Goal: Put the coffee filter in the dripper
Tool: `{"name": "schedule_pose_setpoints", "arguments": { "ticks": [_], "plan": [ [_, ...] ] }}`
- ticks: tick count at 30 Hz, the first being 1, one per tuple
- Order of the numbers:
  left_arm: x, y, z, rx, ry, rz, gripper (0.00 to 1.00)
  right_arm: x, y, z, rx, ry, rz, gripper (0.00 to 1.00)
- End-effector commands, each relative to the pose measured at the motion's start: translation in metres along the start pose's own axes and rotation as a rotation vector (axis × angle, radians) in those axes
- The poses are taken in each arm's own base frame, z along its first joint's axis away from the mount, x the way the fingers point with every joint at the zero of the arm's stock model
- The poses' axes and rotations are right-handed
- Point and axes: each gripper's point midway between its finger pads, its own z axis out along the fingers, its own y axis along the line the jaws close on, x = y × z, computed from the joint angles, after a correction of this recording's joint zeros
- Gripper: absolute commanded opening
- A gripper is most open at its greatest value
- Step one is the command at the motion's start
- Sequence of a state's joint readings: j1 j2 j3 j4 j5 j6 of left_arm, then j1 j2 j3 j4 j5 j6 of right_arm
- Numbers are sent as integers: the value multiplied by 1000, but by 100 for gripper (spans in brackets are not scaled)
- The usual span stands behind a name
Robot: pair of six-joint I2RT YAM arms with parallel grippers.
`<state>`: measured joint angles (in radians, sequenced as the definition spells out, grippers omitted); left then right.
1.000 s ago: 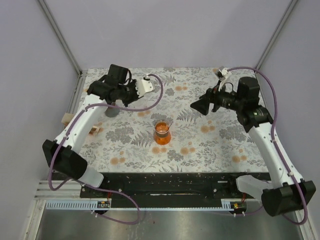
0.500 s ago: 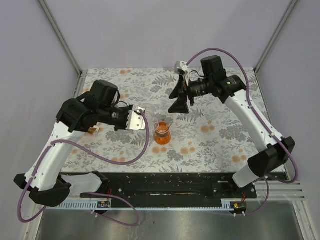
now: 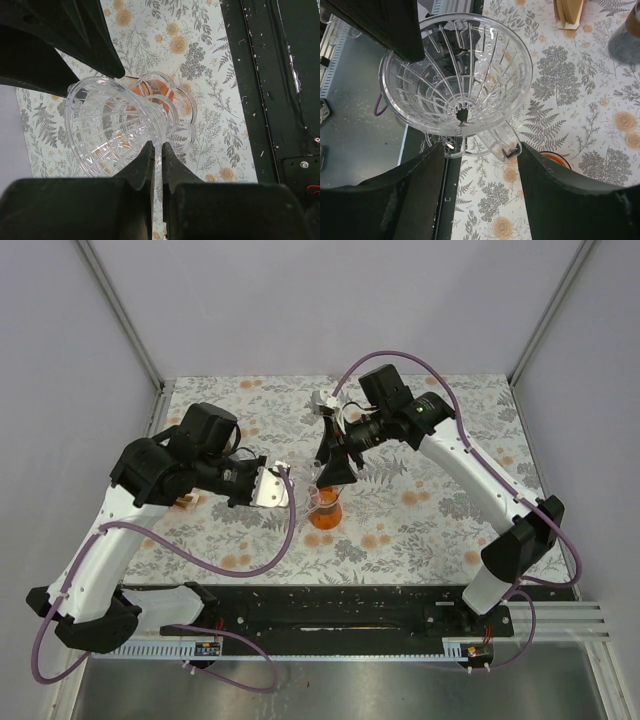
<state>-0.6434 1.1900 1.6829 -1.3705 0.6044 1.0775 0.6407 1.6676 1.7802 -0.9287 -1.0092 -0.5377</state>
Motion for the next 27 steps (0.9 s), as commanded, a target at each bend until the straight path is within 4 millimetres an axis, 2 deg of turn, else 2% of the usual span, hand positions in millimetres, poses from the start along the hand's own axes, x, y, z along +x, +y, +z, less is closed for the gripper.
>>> {"name": "schedule_pose_setpoints", "arguments": {
  "ticks": [1, 6, 11, 14, 17, 19, 21, 22, 24, 27],
  "plan": [
    [-19, -8, -12, 2, -65, 57, 0, -22, 1, -1, 8, -58, -51, 63],
    [-21, -9, -13, 1, -74, 61, 0, -16, -1, 7, 0, -32, -23, 54],
    [-14, -11, -5, 28, -63, 49, 0, -15, 3, 12, -16, -28, -32, 40],
    [-13, -10, -3, 21, -64, 47, 0, -14, 5, 12, -17, -25, -32, 29],
    [-8, -6, 0, 3, -49, 30, 0, -8, 5, 10, 22, -17, -25, 10],
    [-2, 1, 2, -30, -24, 4, 0, -8, -2, 7, 91, -33, -45, 0],
    [4, 13, 4, -87, 4, -39, 1, -7, -13, 2, 193, -52, -51, 0],
    [8, 19, 5, -119, 20, -61, 6, -7, -19, -1, 248, -66, -61, 0],
    [11, 33, 4, -196, 33, -96, 26, -7, -28, -9, 348, -105, -69, 0],
    [15, 49, 0, -292, 46, -170, 51, -7, -34, -19, 459, -168, -74, 0]
  ]
}}
